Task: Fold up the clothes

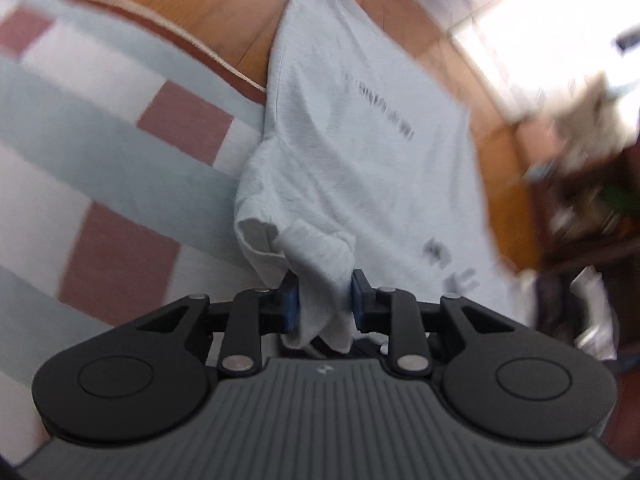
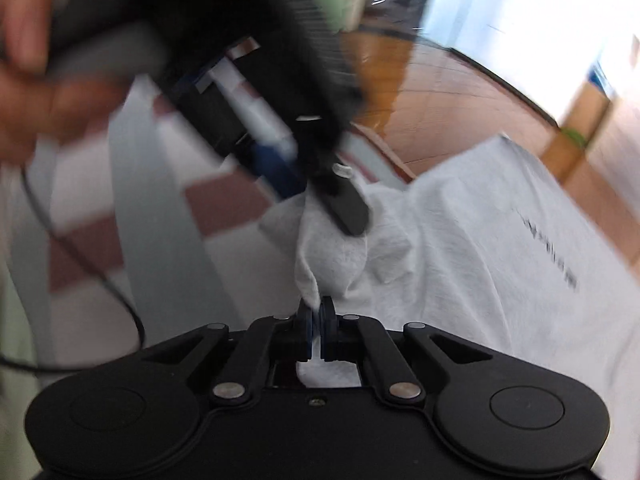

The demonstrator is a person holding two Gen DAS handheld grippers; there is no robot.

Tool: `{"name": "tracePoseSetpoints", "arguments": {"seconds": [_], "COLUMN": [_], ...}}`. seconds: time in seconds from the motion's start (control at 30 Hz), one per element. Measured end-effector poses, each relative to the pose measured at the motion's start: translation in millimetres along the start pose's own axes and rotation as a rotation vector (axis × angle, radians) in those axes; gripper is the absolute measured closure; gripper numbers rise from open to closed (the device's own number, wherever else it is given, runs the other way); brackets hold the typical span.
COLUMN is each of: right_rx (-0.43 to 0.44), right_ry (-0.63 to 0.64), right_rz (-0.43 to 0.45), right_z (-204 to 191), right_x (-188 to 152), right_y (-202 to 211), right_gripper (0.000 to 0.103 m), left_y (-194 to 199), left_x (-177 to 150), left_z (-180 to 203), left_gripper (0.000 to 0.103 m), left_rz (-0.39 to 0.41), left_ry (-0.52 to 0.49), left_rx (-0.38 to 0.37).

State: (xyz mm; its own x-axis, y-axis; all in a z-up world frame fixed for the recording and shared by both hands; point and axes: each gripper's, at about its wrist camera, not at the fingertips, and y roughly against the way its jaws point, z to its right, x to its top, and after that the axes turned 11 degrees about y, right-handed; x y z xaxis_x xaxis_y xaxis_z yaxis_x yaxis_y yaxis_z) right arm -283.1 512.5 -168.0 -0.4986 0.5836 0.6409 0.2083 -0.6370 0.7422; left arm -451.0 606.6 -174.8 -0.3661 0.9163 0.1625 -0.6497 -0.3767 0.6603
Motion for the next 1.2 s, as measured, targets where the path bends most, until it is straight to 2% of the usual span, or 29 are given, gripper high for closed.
{"name": "tracePoseSetpoints", "arguments": {"seconds": [0.07, 0.13, 0.23, 0.37, 0.4, 0.53, 0.63, 0.67, 0.73, 0.8, 0.83, 0.87, 0.9, 0.93, 0.97, 1.0, 1.03, 1.1, 1.17, 1.2], "right_rx": [-0.014, -0.028, -0.042, -0.046, -0.041, -0.027, -0.012, -0.008, 0.004, 0.016, 0.027, 0.038, 0.047, 0.055, 0.085, 0.158, 0.252, 0.448, 0.604, 0.627], "right_ry": [-0.143, -0.279, -0.432, -0.468, -0.472, -0.515, -0.534, -0.536, -0.544, -0.551, -0.557, -0.557, -0.551, -0.546, -0.560, -0.617, -0.694, -0.860, -1.033, -1.054], "right_rz": [-0.016, -0.033, -0.075, -0.114, -0.110, -0.083, -0.050, -0.040, -0.025, -0.031, -0.038, -0.042, -0.042, -0.041, -0.035, -0.012, 0.024, 0.094, 0.106, 0.066], "right_z": [22, 44, 71, 78, 77, 77, 73, 74, 76, 76, 77, 78, 79, 81, 82, 83, 84, 82, 69, 61], "right_x": [-11, -24, -50, -71, -73, -81, -87, -88, -90, -86, -81, -73, -64, -56, -49, -45, -43, -40, -43, -42], "right_y": [10, 20, 31, 34, 33, 35, 39, 39, 38, 32, 27, 21, 17, 13, 11, 13, 14, 13, -4, -15], "right_gripper": [0.100, 0.100, 0.100, 0.100, 0.100, 0.098, 0.093, 0.087, 0.081, 0.079, 0.080, 0.079, 0.087, 0.093, 0.096, 0.097, 0.097, 0.097, 0.093, 0.091], "left_y": [5, 9, -2, -34, -39, -54, -69, -73, -76, -78, -83, -86, -85, -76, -58, -40, -18, 17, 23, 18], "left_x": [6, 11, 9, -9, -11, -12, -11, -12, -18, -23, -22, -22, -21, -20, -18, -16, -10, 15, 38, 48], "left_z": [-10, -19, -12, 9, 15, 30, 35, 37, 40, 41, 41, 43, 47, 55, 66, 76, 82, 76, 51, 36], "left_gripper": [0.064, 0.063, 0.063, 0.058, 0.057, 0.038, 0.035, 0.025, 0.025, 0.041, 0.074, 0.096, 0.097, 0.097, 0.097, 0.097, 0.097, 0.097, 0.096, 0.095], "left_rz": [0.019, 0.034, 0.006, -0.082, -0.080, -0.006, -0.006, -0.008, -0.010, -0.011, -0.051, -0.085, -0.080, -0.008, 0.121, 0.249, 0.346, 0.406, 0.389, 0.372], "left_ry": [0.085, 0.155, 0.075, -0.061, -0.097, -0.202, -0.241, -0.258, -0.285, -0.282, -0.288, -0.299, -0.333, -0.398, -0.495, -0.578, -0.595, -0.495, -0.365, -0.310], "left_rx": [-0.063, -0.112, 0.004, 0.153, 0.184, 0.296, 0.317, 0.315, 0.279, 0.236, 0.218, 0.209, 0.244, 0.308, 0.398, 0.473, 0.480, 0.396, 0.411, 0.455]}}
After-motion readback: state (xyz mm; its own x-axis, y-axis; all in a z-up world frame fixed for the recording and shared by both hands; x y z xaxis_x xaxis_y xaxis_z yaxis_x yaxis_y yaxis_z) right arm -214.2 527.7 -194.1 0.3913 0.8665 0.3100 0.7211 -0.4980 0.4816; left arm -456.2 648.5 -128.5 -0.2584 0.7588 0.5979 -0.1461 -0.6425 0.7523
